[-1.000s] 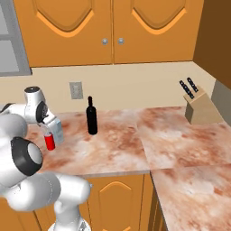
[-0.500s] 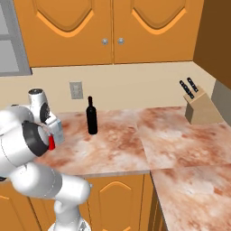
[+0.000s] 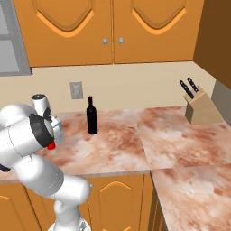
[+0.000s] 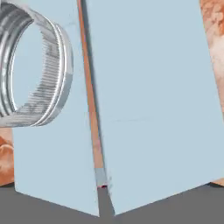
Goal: Move the drinks to the dining counter.
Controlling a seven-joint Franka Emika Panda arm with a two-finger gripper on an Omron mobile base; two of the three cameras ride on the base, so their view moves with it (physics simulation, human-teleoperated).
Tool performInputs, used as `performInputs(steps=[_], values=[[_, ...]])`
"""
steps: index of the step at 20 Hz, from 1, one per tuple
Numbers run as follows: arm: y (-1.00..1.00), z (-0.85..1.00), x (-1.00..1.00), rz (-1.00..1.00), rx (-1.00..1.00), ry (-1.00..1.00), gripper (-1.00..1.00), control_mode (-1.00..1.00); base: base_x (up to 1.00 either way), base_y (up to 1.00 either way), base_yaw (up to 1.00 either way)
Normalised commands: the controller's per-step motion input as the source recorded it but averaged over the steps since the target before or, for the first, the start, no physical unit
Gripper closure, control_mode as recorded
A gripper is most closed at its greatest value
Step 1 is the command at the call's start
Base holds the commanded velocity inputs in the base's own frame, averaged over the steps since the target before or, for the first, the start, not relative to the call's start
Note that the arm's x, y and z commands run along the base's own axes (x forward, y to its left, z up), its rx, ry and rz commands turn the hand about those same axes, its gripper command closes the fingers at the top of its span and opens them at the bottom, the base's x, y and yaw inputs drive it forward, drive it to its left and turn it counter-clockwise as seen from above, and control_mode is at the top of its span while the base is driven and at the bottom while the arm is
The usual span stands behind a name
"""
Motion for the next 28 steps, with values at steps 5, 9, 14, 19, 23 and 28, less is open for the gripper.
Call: performInputs(steps=[5,9,14,19,23,28], values=[[0.0,-0.34,0.0,0.0,0.0,0.0,1.0,-1.0,0.0,0.0,0.0],[-0.03,-0.23,-0.08,0.0,0.0,0.0,1.0,-1.0,0.0,0.0,0.0],[-0.05,-0.23,-0.27,0.0,0.0,0.0,1.0,-1.0,0.0,0.0,0.0],[0.0,-0.03,-0.54,-0.05,0.08,-0.01,1.0,-1.0,0.0,0.0,0.0],[0.0,0.03,-0.39,-0.1,0.09,0.0,1.0,-1.0,0.0,0.0,0.0],[0.0,0.22,-0.27,-0.1,0.01,-0.03,1.0,-1.0,0.0,0.0,0.0]])
